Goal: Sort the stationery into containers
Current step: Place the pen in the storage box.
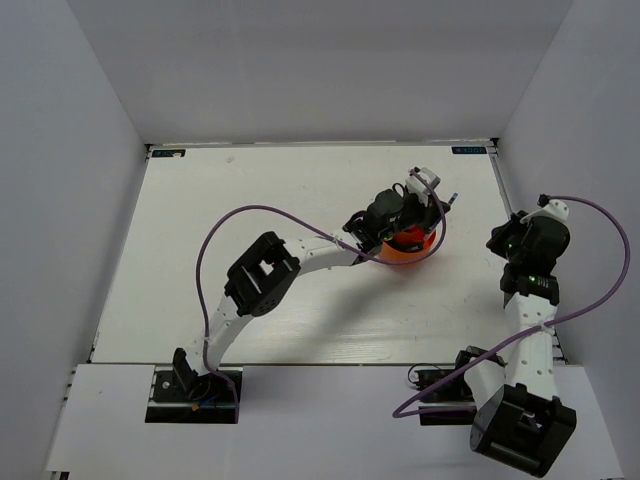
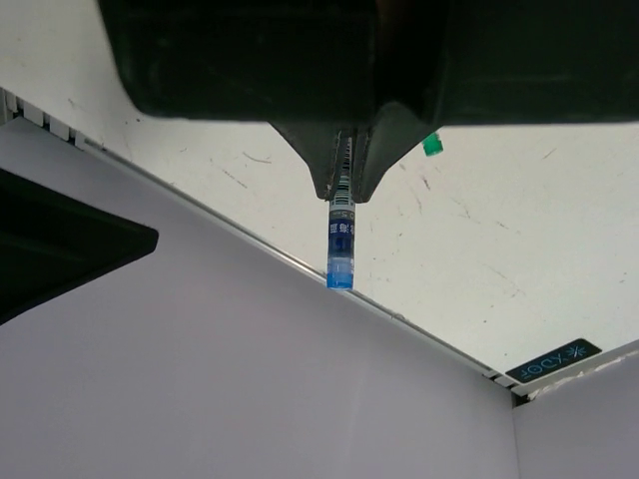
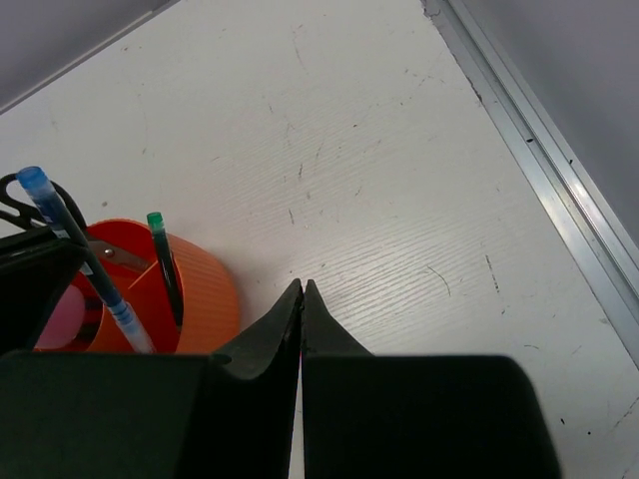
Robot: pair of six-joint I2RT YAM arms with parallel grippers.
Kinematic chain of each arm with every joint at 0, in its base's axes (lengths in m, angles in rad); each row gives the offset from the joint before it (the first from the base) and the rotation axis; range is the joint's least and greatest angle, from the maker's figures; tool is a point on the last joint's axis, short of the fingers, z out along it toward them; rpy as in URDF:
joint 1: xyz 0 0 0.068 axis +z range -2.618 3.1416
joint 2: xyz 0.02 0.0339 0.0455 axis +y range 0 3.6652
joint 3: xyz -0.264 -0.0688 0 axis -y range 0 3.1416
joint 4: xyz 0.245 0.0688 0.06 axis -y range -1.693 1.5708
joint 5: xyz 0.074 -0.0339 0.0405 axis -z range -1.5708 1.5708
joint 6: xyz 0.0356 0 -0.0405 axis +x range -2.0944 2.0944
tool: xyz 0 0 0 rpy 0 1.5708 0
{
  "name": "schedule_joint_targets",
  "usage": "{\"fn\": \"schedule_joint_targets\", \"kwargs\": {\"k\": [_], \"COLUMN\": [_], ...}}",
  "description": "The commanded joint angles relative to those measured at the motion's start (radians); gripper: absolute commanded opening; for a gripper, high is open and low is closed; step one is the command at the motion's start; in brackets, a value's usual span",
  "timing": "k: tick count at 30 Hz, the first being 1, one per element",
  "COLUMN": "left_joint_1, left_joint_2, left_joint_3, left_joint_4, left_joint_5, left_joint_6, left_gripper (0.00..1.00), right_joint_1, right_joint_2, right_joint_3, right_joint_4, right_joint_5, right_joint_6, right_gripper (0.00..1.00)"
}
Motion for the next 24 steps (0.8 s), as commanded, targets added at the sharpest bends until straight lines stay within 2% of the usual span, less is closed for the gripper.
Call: {"fn": "schedule_joint_targets", "kwargs": {"k": [1,24], "left_joint_1": [-0.002,-0.014], "left_joint_2": [-0.016,-0.015], "left_joint_3": [0.033,-0.056], "left_joint_4": [-0.017,0.012], "left_joint_5": [-0.001,-0.049], "left_joint_6": [0.033,0.094], "left_gripper": [0.0,0.0], "right_joint_1": [-0.018,-0.082], "right_joint_2": [-0.009,0.001], "right_joint_3": [-0.016,-0.024], "right_joint_4": [0.046,0.051], "right_joint_5": [-0.038,-0.096], "right_joint_6": [0.022,0.051], "right_gripper": [0.0,0.0]}}
